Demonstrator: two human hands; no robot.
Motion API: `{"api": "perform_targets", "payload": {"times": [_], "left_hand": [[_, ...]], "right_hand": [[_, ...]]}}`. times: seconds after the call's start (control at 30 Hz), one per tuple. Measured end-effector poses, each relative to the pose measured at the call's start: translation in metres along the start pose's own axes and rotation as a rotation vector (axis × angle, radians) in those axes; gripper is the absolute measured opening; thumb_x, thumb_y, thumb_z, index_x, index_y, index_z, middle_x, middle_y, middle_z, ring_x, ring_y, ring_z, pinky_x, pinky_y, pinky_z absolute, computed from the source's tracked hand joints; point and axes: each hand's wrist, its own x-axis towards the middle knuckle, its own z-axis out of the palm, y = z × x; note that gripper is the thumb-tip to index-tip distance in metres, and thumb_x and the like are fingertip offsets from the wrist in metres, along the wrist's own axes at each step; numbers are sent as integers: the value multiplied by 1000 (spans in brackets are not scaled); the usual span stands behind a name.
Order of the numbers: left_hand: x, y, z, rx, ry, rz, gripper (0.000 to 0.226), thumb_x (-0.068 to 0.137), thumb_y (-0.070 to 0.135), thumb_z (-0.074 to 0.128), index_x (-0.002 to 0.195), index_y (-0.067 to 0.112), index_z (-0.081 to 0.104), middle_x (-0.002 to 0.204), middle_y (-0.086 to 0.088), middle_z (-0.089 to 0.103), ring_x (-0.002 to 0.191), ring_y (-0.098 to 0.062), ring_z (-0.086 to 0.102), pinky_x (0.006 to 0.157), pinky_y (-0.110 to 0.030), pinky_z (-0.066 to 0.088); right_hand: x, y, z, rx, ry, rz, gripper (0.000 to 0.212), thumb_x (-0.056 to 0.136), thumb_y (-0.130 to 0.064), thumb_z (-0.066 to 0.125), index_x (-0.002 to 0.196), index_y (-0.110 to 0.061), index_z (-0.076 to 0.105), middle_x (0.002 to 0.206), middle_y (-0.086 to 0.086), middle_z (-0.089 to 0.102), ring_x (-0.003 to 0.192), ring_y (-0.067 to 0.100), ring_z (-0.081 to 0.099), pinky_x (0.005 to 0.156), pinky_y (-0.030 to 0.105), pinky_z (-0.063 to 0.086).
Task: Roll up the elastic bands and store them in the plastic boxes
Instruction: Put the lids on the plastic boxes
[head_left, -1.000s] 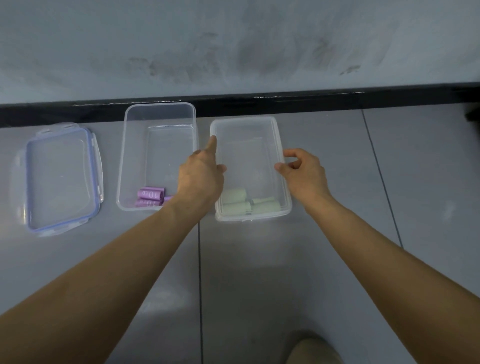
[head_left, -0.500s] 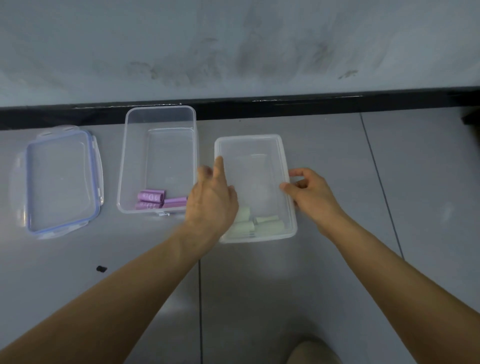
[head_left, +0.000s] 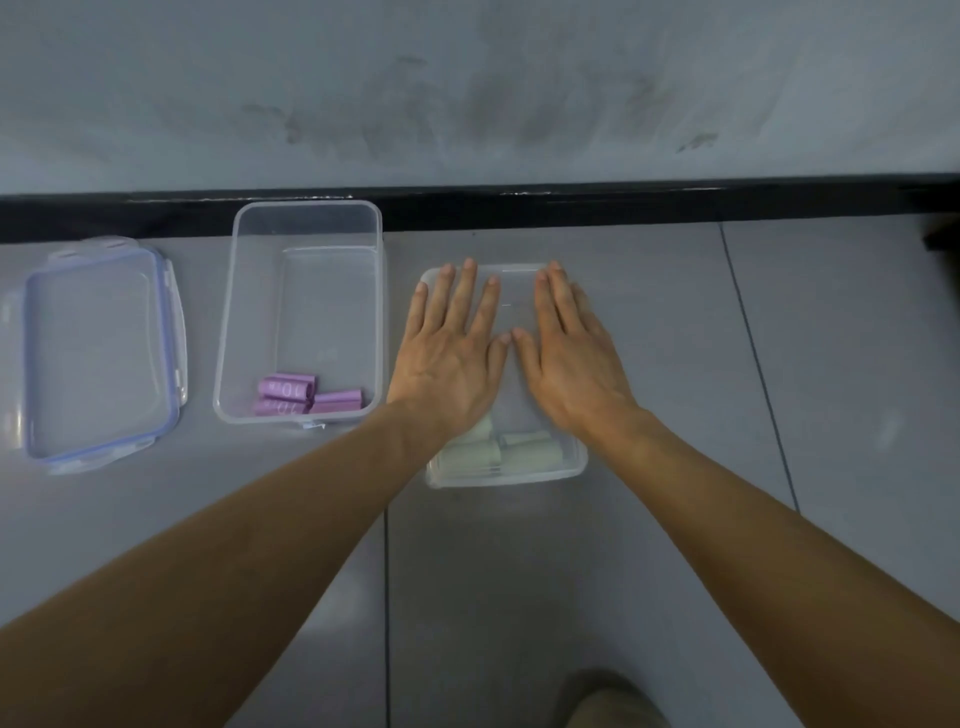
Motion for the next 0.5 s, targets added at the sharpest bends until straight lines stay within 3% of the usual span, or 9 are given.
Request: {"api": "perform_targets", "payload": {"times": [0.23, 0.4, 0.5], "left_hand": [[1, -1, 2, 29, -4, 2, 62, 100, 48, 2, 154, 18, -8, 161, -9, -15, 147, -27, -18, 120, -48, -3], [-2, 1, -4, -37, 81, -12, 56, 103, 41, 19, 153, 17, 20, 162, -13, 8, 149, -29, -1, 122, -46, 5], [-23, 9, -6, -114, 103, -106, 52, 103, 35, 24, 152, 17, 26, 161, -12, 15, 150, -29, 0, 122, -44, 5]], "right_hand": [[1, 1, 2, 3, 50, -18, 70, 101, -53, 18, 157, -15, 1, 165, -1, -10, 149, 23, 17, 120, 42, 23], [2, -2, -1, -79, 54, 34, 69, 102, -55, 18, 157, -18, 1, 166, -3, -8, 151, 28, 11, 120, 46, 21], [-9, -7, -4, -26, 78, 87, 67, 104, -50, 21, 157, -14, 4, 166, 2, -4, 151, 29, 9, 119, 46, 24]]}}
